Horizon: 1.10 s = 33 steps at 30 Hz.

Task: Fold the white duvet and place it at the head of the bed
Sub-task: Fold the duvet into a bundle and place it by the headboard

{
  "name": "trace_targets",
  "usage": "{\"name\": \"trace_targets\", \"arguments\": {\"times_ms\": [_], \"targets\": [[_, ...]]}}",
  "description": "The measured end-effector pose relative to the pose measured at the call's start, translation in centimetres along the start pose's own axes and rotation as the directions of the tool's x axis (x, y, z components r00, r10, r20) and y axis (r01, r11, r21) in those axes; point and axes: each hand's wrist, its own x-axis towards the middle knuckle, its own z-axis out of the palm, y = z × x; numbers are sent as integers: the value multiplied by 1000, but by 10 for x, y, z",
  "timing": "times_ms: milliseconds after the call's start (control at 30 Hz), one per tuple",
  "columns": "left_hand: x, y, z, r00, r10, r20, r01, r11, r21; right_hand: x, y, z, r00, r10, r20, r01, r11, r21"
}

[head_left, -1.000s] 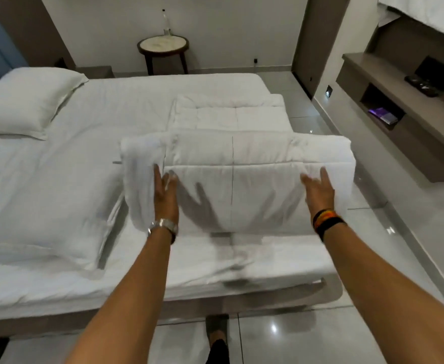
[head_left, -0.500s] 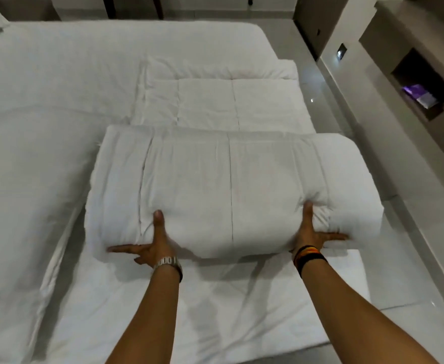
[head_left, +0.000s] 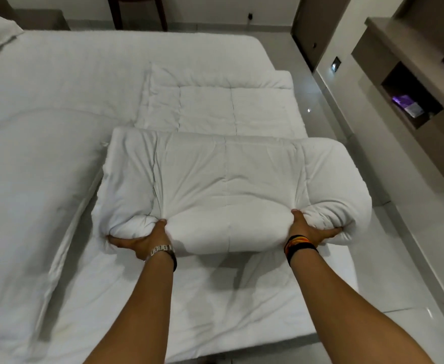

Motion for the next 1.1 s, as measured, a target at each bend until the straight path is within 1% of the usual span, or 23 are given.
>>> {"name": "trace_targets", "arguments": {"times_ms": [67,133,200,333,367,433,467,500,600,633,700,767,800,833,867,900,933,967,1000,1033,1067,1100], "targets": [[-20,-6,-27,1000,7,17,-7,1000,-22,-11,2,-27,1000,-17,22,17,1000,-2],[-44,-17,-64,999,11,34,-10,999,-52,-27,9,-65,999,-2,45,2,1000,-1],[-67,-38,-104,1000,14,27,-12,998,-57,-46,20,-108,999,9,41,-8,1000,-26],[-130,-93,-202,1000,6,27,-3,993,-121,-83,44,-215,997,-49,65,51,998,-23],[-142,-105,-219,1000,-4,13,6,985,-171,-88,48,-235,996,-68,56,69,998,-14],[-171,-116,-260,999,13,29,-5,960,-279,-105,49,-276,997,-68,47,69,997,-24],[-179,-118,-275,998,46,40,-33,955,-294,-111,48,-291,996,-75,45,77,996,-38],[-190,-114,-287,998,36,56,-15,942,-334,-119,45,-301,995,-86,49,88,995,-51],[-218,-93,-300,986,159,53,-133,936,-325,-139,19,-313,986,-155,68,160,985,-68],[-224,-83,-300,970,239,54,-211,926,-313,-144,7,-311,981,-178,79,183,982,-57],[-234,-56,-294,940,338,47,-304,892,-336,-151,-18,-303,963,-238,127,245,968,-47],[-229,-29,-277,892,448,57,-404,848,-341,-142,-45,-285,917,-306,257,313,950,14],[-220,-16,-265,859,506,85,-449,822,-351,-135,-59,-273,871,-333,361,324,942,87],[-214,-6,-252,813,561,153,-478,795,-374,-127,-69,-262,808,-352,472,320,935,149],[-207,-2,-241,764,601,233,-500,781,-374,-118,-73,-253,724,-386,572,358,919,166],[-196,-1,-226,698,648,306,-555,759,-342,-109,-72,-244,644,-423,637,451,883,130],[-184,-8,-213,614,692,379,-641,718,-271,-98,-64,-236,584,-450,676,573,818,49],[-166,-20,-195,529,716,455,-737,654,-172,-83,-51,-225,538,-486,689,686,727,-24],[-144,-37,-177,454,711,538,-817,573,-68,-64,-34,-215,508,-501,701,766,635,-100],[-123,-57,-164,384,684,620,-890,452,52,-47,-11,-208,488,-494,720,815,552,-174],[-97,-74,-142,345,651,676,-933,317,171,-27,8,-193,470,-483,739,851,470,-234],[-73,-87,-121,326,633,703,-945,188,269,-7,21,-175,461,-463,757,875,382,-298]]}}
